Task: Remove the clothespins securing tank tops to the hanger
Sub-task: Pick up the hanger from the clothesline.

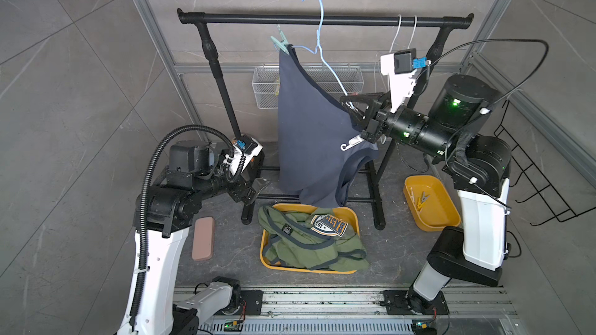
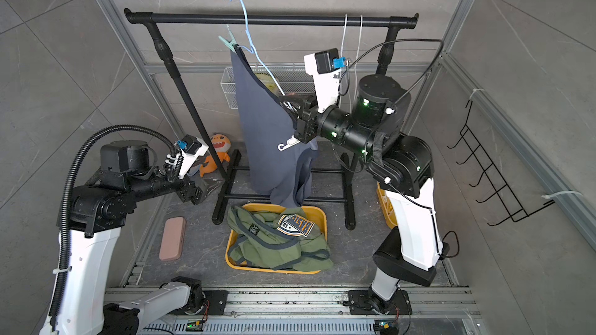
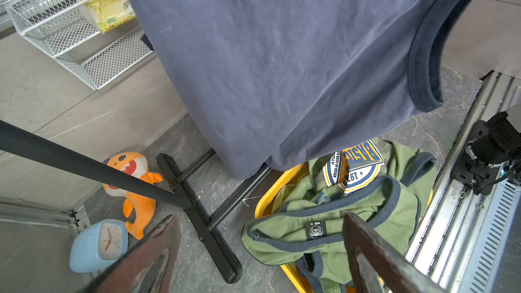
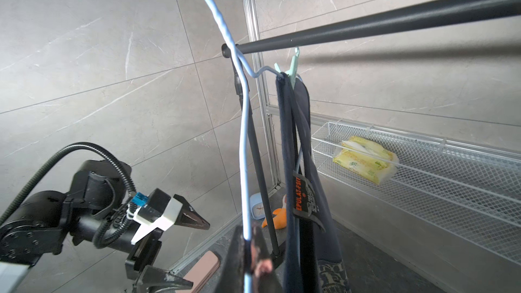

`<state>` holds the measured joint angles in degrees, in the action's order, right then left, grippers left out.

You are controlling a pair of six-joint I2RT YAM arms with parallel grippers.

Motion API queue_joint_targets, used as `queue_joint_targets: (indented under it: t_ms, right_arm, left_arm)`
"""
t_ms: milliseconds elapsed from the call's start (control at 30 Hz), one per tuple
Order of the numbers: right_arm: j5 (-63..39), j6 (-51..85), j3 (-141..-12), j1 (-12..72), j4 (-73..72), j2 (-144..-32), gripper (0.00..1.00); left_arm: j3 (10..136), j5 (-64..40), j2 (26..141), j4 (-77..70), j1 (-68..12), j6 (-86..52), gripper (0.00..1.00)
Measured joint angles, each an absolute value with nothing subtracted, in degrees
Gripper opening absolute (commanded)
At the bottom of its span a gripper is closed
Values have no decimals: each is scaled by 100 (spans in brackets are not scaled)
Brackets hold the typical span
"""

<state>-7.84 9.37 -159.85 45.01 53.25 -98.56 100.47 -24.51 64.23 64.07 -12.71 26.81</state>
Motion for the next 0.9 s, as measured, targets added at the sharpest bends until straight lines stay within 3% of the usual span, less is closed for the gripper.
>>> queue_joint_targets:
  t_ms: [900]
  right_arm:
    - [-1857, 1358, -15959, 4501, 5334, -8355, 0]
  left_arm:
    - [10965, -3363, 6595, 7843, -1194, 3964, 94]
